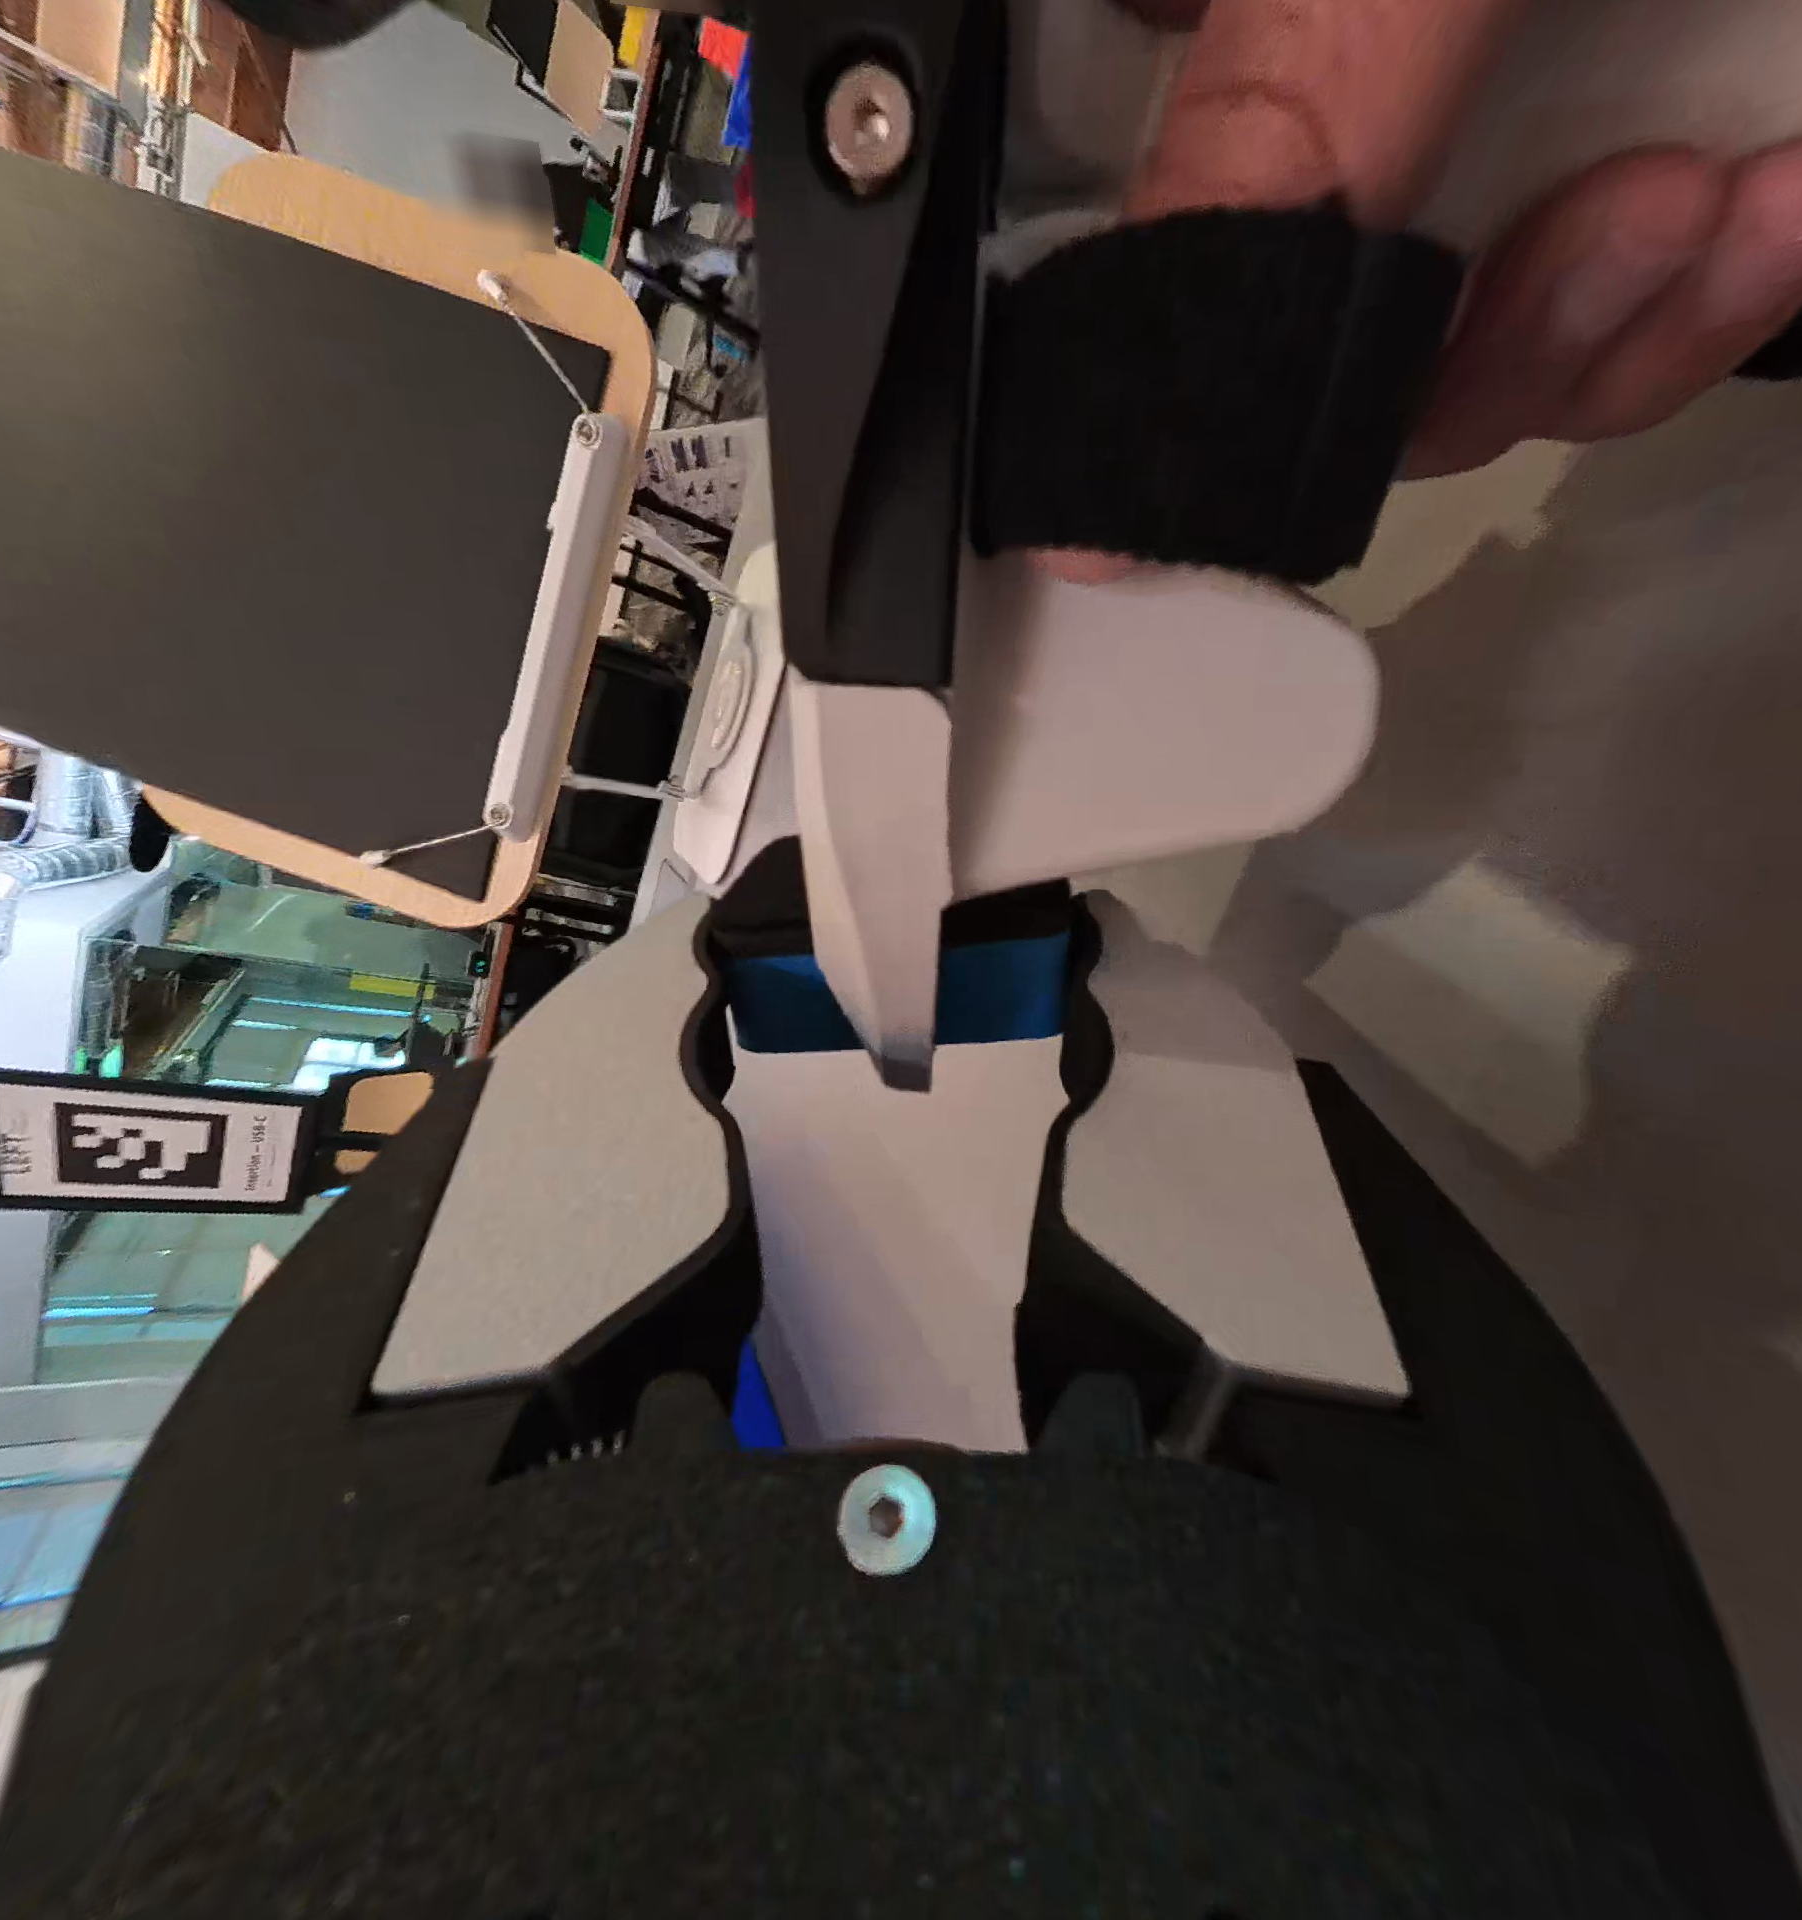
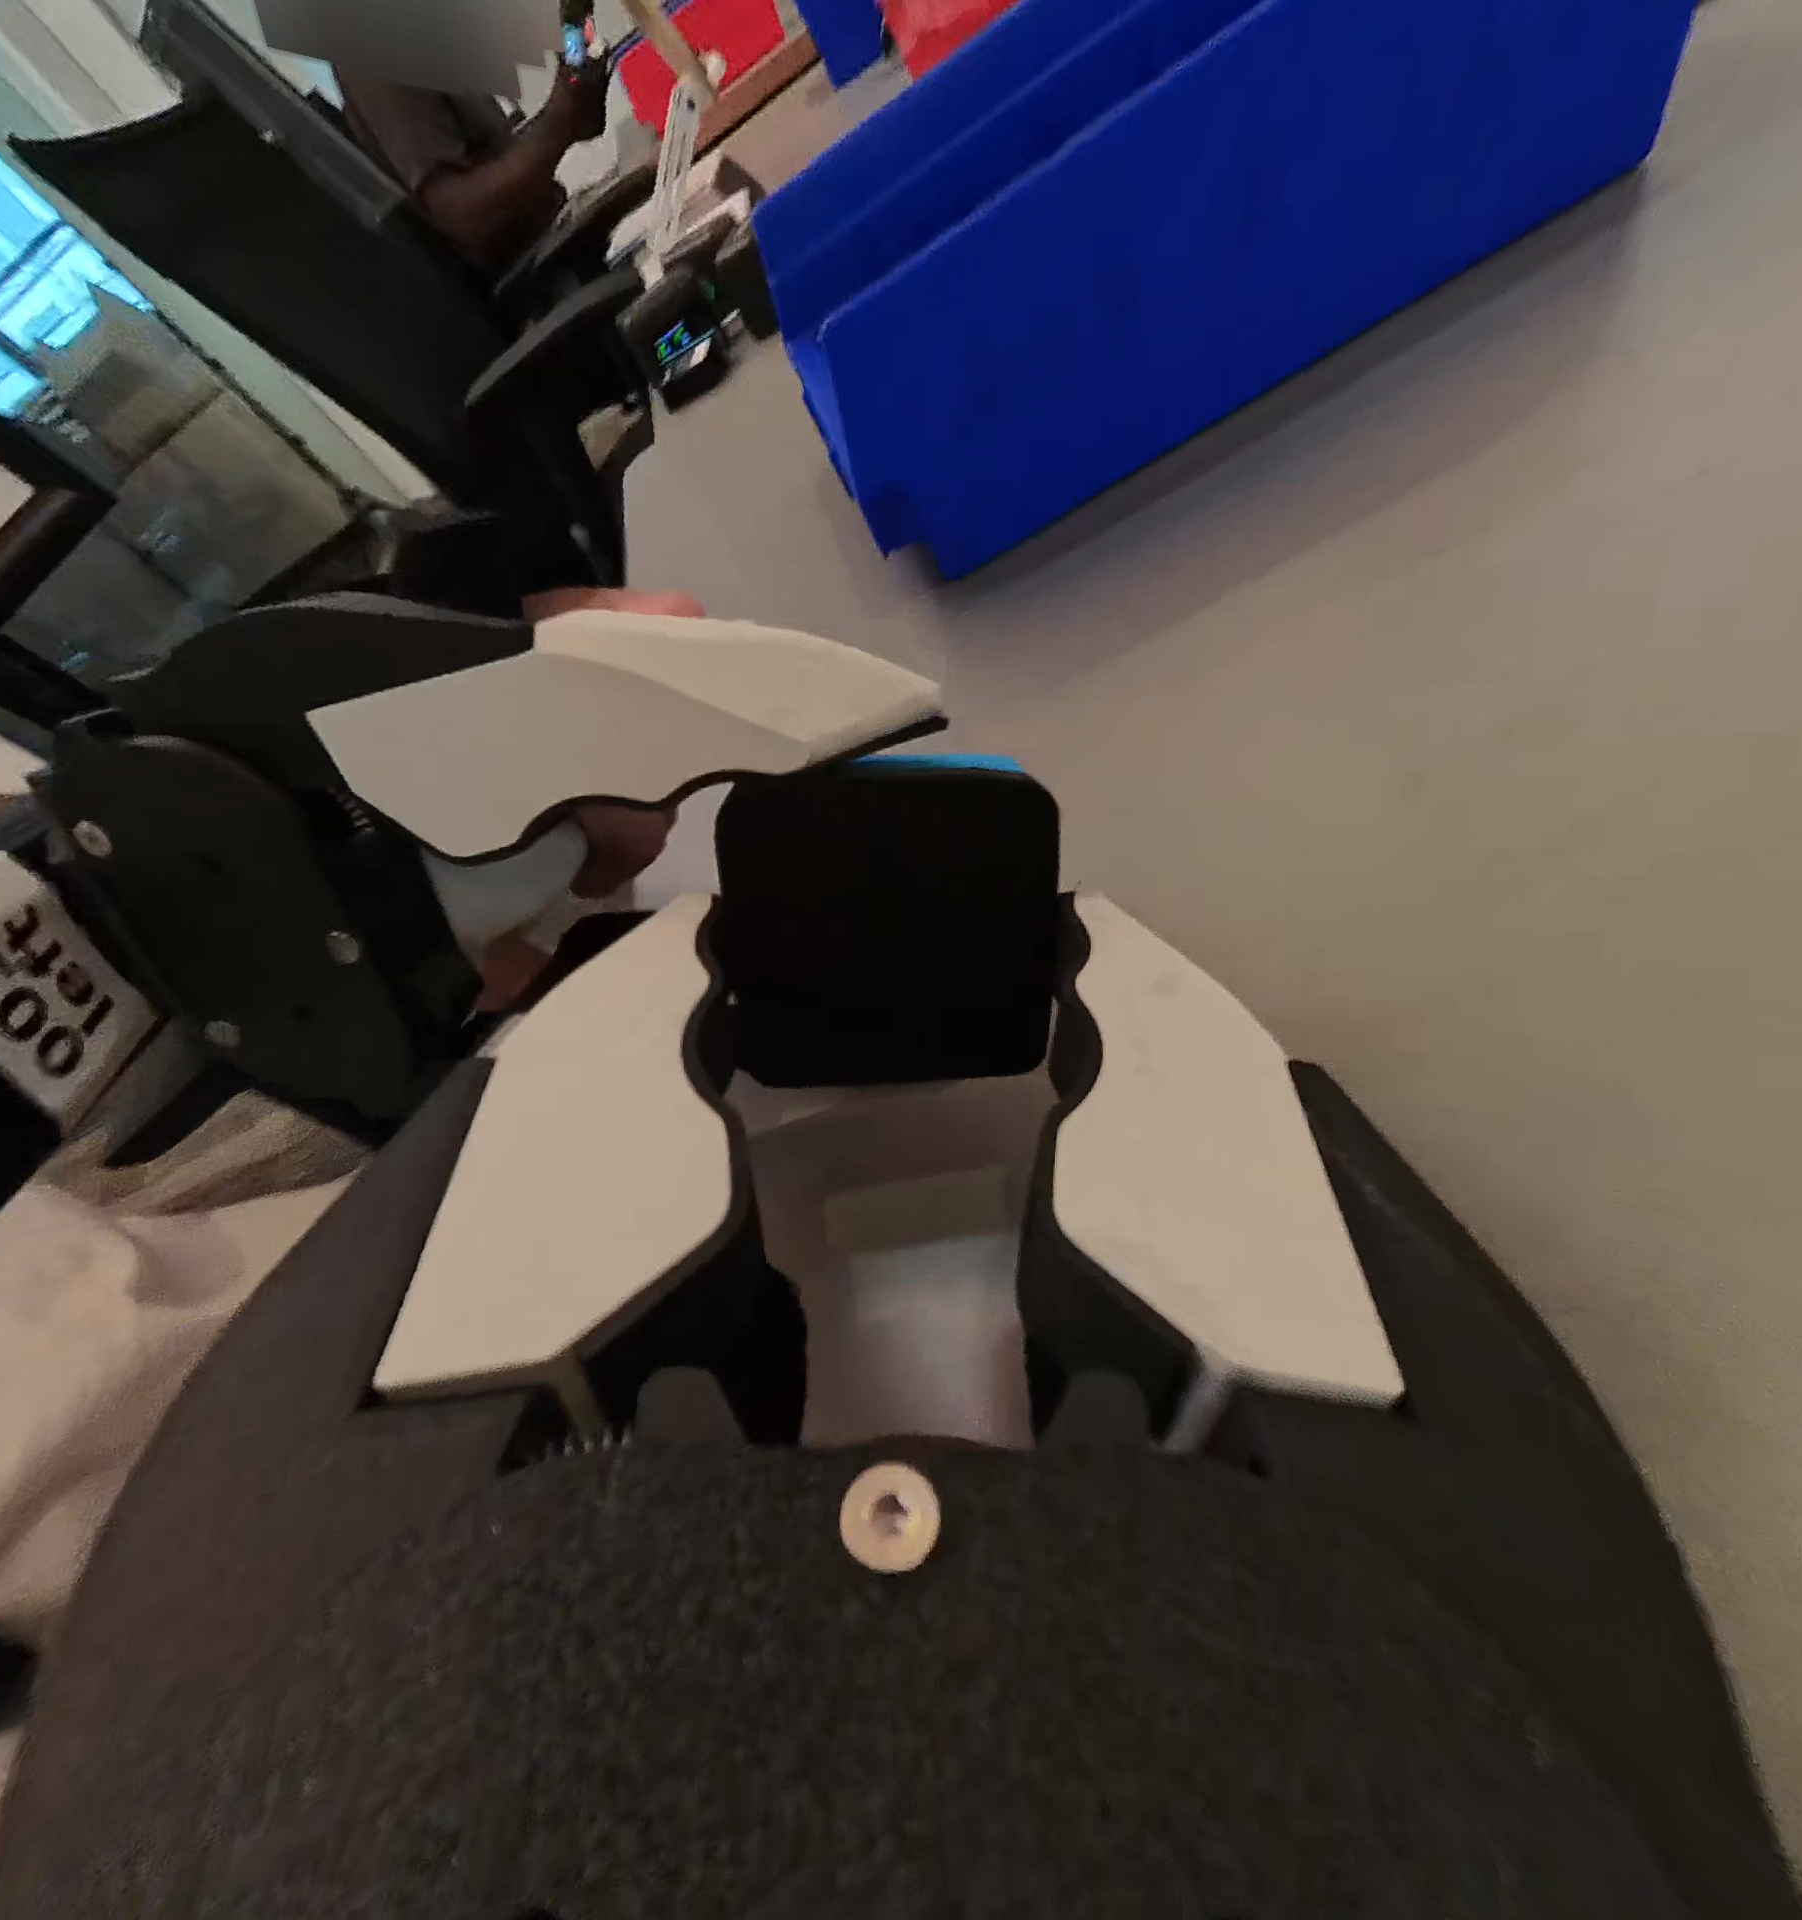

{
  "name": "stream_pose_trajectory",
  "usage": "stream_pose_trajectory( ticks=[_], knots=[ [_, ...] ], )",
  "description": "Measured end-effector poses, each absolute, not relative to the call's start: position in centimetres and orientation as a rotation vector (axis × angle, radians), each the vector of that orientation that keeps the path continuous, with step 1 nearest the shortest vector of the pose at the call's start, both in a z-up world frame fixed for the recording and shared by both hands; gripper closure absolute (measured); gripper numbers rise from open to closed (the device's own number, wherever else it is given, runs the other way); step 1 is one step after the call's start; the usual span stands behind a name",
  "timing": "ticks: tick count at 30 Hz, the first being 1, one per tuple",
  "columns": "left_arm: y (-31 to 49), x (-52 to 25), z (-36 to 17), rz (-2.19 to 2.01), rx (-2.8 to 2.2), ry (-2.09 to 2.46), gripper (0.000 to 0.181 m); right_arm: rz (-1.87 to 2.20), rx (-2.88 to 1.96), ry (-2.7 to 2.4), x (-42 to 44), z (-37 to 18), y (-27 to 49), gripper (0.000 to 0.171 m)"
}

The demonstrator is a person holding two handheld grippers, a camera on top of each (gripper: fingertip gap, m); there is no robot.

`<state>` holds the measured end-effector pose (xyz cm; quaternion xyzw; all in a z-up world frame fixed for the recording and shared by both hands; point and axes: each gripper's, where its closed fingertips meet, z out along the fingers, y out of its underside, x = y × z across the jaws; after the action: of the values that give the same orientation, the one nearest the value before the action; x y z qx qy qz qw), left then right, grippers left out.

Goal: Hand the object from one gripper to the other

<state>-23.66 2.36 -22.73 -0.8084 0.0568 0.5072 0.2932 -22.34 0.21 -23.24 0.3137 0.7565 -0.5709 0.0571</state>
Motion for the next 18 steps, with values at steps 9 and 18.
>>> stream_pose_trajectory(
  ticks=[9,18],
  knots=[
    [2.1,-22.5,-21.8,0.622,-2.052,-0.208,0.142,-1.607,0.798,2.925,-25.6,-24.6,5.7,0.114],
    [3.1,-22.2,-21.2,-0.092,-1.823,-0.588,0.130,-1.457,0.001,3.852,-24.7,-22.4,3.7,0.113]
  ],
)
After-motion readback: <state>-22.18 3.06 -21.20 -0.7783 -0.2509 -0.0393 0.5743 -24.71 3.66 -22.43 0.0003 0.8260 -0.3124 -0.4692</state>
